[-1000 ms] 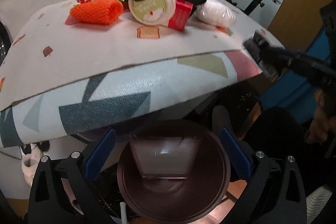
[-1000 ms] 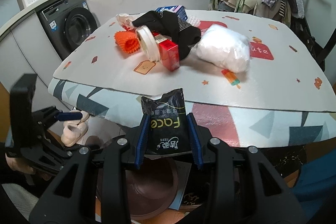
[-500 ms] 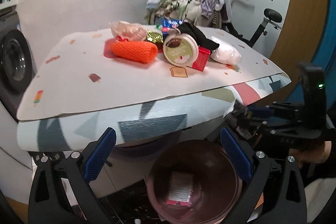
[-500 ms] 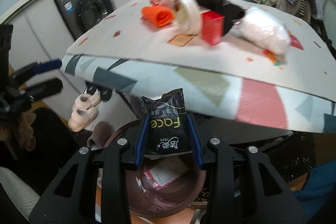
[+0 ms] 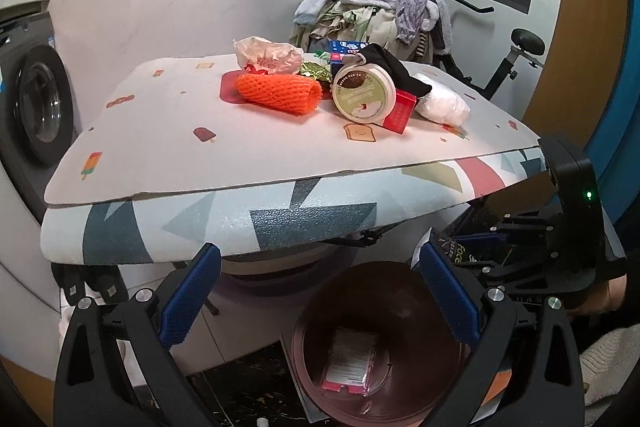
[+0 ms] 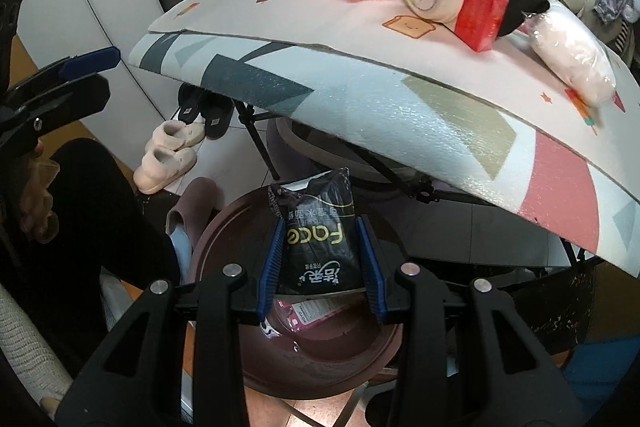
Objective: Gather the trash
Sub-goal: 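Lower both held items into the brown bin under the table and release, then grasp the white plastic bag on the table with the right tool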
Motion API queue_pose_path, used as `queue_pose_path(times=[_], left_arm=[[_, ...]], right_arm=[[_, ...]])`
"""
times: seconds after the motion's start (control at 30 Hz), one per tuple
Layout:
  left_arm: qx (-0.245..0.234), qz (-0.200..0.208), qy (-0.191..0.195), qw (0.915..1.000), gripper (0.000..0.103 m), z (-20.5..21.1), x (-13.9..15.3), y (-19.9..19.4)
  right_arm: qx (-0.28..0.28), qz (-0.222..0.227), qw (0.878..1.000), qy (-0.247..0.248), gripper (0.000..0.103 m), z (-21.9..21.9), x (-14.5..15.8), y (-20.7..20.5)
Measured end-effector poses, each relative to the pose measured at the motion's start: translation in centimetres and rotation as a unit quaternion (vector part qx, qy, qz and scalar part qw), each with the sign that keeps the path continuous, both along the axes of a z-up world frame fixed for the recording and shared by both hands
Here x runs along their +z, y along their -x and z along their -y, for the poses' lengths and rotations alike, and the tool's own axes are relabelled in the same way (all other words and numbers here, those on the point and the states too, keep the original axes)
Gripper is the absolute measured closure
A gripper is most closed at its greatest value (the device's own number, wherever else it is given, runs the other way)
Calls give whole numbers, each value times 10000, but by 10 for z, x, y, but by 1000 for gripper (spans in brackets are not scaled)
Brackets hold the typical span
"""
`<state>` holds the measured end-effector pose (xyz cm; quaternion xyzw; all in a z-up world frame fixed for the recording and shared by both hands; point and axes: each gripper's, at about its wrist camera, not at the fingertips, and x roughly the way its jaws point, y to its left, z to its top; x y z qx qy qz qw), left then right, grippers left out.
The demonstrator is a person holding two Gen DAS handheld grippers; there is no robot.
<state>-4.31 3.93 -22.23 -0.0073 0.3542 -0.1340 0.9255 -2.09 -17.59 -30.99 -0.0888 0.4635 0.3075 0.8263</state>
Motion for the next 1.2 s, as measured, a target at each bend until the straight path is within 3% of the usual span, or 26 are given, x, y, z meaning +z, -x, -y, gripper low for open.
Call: queue_pose_path(times=[0.17,0.23,0.3,0.37,0.63,1.2], left_arm=[[46,-69,44,10000,6,-2,-2,-2],[60,-99,54,9999,6,-2,-3,-4],[72,-140,49,9999,6,-2,-5,-5],[78,-158,47,9998,6,-2,-6,-6],[85,-208,22,9997,6,-2,-8,-7],[170,-250,59,9995,6,-7,-10,-10]], right_arm=[[61,-29,10000,17,62,-2,-2,-1],[60,-45,10000,21,57,-2,-3,-2],[-8,-42,10000,77,23,-1,-3,-2],[-172,48,9997,153,10,2,-2,-3],[-649,-79,9979,0,8,22,-2,-13],[-773,40,9969,-136,7,29,8,-15]])
